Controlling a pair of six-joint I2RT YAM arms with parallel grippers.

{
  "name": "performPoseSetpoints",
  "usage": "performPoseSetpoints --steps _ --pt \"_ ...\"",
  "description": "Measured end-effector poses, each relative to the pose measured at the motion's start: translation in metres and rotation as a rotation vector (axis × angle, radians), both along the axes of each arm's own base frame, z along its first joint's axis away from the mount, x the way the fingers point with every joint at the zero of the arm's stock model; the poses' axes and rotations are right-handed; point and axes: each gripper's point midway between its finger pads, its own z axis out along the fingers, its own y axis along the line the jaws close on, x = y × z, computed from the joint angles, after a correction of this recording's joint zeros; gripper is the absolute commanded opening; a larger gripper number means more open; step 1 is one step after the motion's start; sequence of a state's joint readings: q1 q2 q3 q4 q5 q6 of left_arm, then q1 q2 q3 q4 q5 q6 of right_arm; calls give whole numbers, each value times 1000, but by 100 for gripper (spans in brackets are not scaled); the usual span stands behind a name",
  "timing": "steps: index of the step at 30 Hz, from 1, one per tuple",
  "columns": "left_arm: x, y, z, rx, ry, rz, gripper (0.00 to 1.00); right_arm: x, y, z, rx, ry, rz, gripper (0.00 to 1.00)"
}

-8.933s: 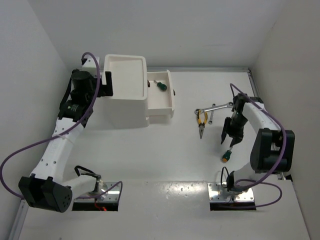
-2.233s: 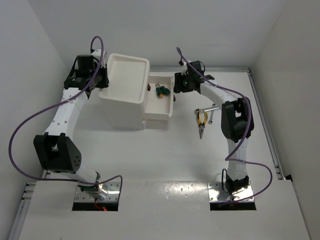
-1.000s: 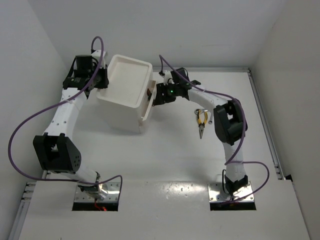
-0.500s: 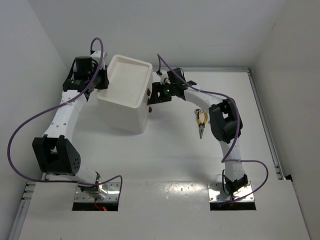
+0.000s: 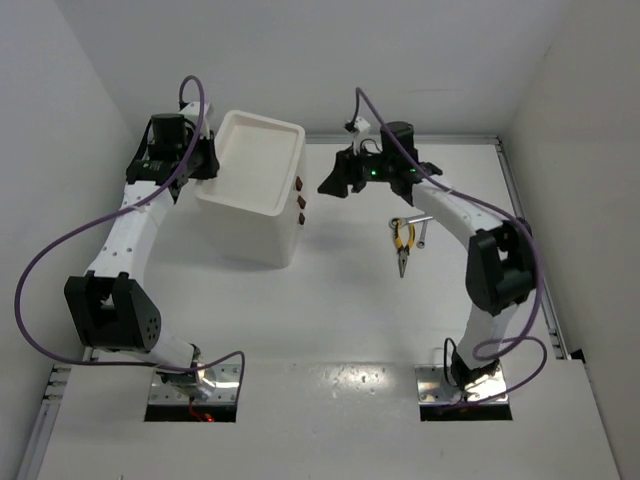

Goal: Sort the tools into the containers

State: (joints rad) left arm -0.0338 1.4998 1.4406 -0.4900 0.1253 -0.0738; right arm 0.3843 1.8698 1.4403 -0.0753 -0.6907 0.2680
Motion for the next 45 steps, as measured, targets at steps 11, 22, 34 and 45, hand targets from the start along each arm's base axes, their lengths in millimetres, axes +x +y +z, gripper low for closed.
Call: performPoseSetpoints --steps 11,22,34,45 --pt "0 -2 0 1 7 -17 0 5 21 25 86 -305 303 58" --pt "0 -3 0 3 6 -26 0 20 30 -15 38 -289 351 58" --pt "0 -3 -1 2 6 -30 0 19 57 8 56 -347 398 60" --pt "0 -3 -1 2 6 -29 0 22 58 -4 30 -316 384 1"
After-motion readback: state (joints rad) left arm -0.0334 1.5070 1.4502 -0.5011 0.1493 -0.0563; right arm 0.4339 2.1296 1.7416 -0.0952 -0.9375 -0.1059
